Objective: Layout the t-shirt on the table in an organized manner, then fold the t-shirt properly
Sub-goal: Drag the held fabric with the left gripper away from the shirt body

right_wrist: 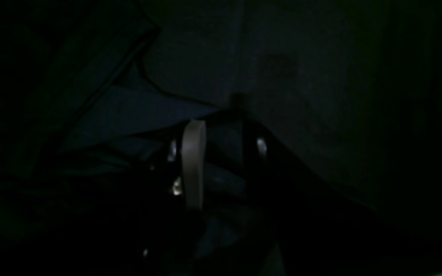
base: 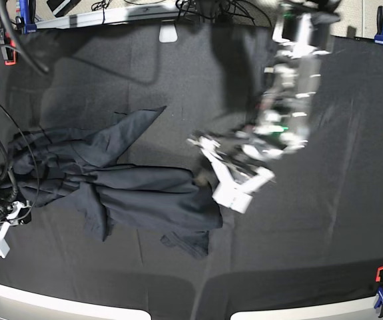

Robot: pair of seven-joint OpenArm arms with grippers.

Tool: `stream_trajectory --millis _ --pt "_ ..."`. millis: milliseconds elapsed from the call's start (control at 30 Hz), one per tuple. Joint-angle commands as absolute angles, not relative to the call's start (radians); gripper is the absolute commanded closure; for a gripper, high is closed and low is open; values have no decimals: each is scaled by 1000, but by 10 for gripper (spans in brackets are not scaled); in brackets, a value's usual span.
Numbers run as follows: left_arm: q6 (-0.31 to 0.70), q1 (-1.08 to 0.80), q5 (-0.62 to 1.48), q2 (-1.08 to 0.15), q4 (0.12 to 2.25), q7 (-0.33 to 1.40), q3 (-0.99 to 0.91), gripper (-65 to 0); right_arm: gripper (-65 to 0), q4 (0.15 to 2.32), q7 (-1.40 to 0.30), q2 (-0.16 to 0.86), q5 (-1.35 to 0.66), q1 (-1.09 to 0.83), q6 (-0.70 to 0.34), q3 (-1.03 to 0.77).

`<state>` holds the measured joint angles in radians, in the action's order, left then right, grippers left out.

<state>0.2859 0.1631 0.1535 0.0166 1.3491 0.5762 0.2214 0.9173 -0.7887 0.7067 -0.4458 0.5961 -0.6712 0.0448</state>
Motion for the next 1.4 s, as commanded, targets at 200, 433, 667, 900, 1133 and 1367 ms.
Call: stream_trajectory --millis 200,433,667,900,1133,1367 --pt "289 311 245 37 1153 545 218 -284 -162 935 -767 729 -457 628 -682 39" --pt "337 319 227 123 1089 459 218 -259 -162 935 -771 729 -457 628 -682 39" --pt "296 319 206 130 1089 342 217 0 -162 935 -795 729 -457 628 -682 39" --pt "194 313 104 129 1147 393 111 0 -162 977 -828 759 -558 625 -698 38" --pt "195 245 104 61 1372 427 -34 0 -161 1044 -913 849 -640 623 -698 15" --pt "126 116 94 -108 1575 441 -41 0 -158 1045 -937 859 -733 551 -698 -88"
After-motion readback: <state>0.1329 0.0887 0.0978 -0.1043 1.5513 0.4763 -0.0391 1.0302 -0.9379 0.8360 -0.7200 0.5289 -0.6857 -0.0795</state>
